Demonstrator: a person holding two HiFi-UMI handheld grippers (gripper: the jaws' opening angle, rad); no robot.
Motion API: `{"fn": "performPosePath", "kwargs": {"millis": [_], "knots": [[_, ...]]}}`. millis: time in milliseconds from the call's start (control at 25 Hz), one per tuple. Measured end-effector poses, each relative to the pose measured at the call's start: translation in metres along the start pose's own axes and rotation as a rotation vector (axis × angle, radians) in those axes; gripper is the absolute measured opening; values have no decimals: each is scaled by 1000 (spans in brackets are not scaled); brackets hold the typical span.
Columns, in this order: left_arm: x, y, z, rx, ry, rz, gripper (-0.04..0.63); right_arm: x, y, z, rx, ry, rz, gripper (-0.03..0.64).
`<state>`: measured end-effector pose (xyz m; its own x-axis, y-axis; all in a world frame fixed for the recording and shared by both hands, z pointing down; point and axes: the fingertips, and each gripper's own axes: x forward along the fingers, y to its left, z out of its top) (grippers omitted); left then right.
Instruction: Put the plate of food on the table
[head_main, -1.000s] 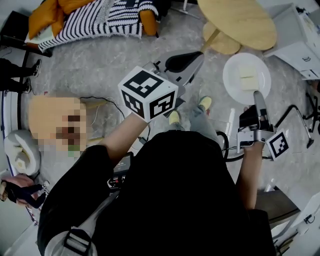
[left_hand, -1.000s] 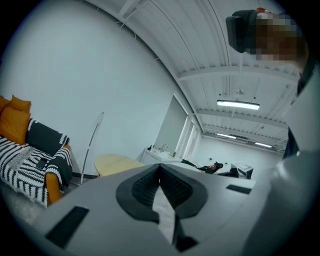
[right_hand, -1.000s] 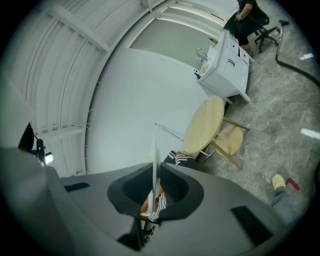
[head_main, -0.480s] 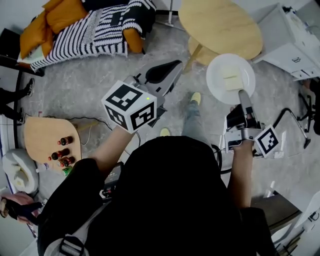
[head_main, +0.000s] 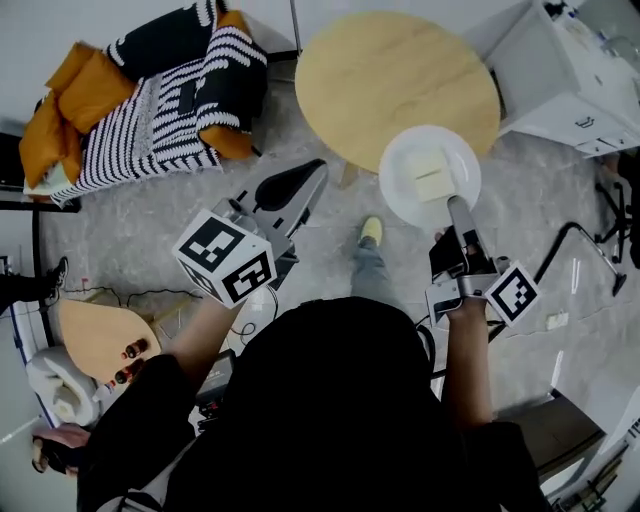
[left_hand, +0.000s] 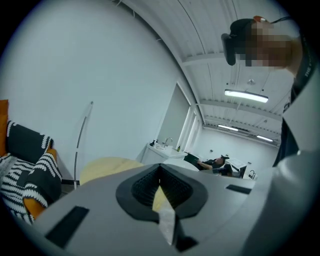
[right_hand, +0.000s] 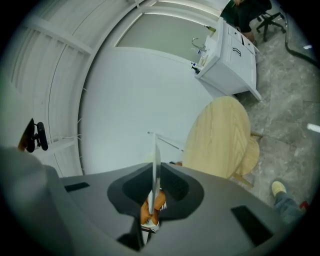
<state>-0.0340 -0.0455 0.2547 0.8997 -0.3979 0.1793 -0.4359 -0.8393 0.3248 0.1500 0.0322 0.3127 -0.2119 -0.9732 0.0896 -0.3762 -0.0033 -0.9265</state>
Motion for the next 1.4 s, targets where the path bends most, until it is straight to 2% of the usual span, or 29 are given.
{"fn": "performPosePath", "kwargs": {"millis": [120,240,600,760,960,1160,1400], "knots": [[54,22,20,7,17,11,6,31,-19,49,9,-5,-19,32],[89,36,32,-7,14,23,6,51,-36,79,18,2,-29,32],[149,76,61,2,-7,104,6,111,-78,121,21,106,-65,32],[158,95,64,-15,-3,140,6,138,-99,114,54,163,-83,32],[170,125,61,-41,3,145,6,172,-134,90,63,230,-120,32],[183,159,35,-100,65,143,6,192,-186,60,108,271,-236,32],[194,176,3,-150,122,138,6,199,-220,43,133,298,-315,32]]}}
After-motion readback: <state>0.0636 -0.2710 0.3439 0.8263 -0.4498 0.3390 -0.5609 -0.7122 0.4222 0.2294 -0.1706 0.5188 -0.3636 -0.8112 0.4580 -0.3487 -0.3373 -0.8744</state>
